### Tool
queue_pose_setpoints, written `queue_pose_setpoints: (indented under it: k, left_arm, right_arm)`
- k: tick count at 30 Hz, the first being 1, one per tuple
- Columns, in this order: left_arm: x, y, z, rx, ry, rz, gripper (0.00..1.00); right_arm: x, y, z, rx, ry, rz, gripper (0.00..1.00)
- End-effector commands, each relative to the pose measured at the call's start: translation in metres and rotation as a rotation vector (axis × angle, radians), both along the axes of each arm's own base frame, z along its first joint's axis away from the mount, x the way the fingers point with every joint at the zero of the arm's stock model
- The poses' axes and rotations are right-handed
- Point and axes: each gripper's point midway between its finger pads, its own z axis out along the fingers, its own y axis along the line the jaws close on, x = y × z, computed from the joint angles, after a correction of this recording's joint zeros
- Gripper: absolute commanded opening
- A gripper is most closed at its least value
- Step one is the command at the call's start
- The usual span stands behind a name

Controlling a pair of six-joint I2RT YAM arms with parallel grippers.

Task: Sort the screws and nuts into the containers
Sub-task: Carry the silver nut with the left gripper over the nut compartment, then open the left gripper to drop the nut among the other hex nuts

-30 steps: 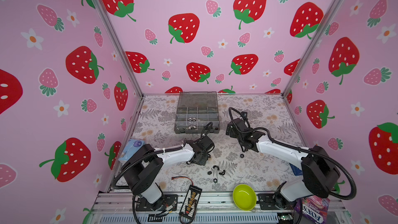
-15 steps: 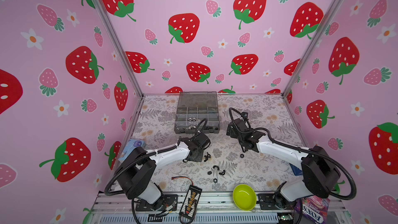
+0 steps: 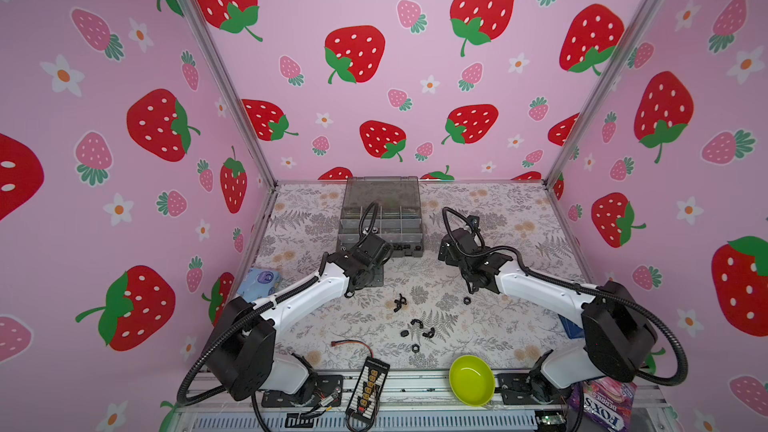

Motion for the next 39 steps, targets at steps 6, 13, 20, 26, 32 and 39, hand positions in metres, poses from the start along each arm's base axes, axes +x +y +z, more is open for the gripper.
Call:
queue_pose_setpoints:
  k: [6, 13, 20, 26, 32, 39]
  left_arm:
    - [0.064, 0.003, 0.045, -0.037, -0.146, 0.081, 0.2]
    - [0.122, 0.003, 0.054, -0.059, -0.189, 0.112, 0.2]
    - [0.171, 0.006, 0.04, -0.064, -0.173, 0.133, 0.19]
    - [0.199, 0.01, 0.016, -0.058, -0.134, 0.154, 0.19]
    - [0.21, 0.008, -0.004, -0.065, -0.09, 0.15, 0.19]
    - [0.204, 0.009, -0.016, -0.073, -0.056, 0.16, 0.26]
  right_arm:
    - [0.004, -0.008, 0.022, 0.01, -0.046, -0.035, 1.0]
    - [0.003, -0.008, 0.019, 0.014, -0.039, -0.035, 1.0]
    - [-0.001, -0.011, 0.019, 0.02, -0.038, -0.038, 1.0]
    - [0.0, -0.011, 0.02, 0.024, -0.039, -0.038, 1.0]
    - [-0.001, -0.011, 0.019, 0.022, -0.037, -0.039, 1.0]
    - [-0.005, -0.013, 0.01, 0.007, -0.005, -0.04, 1.0]
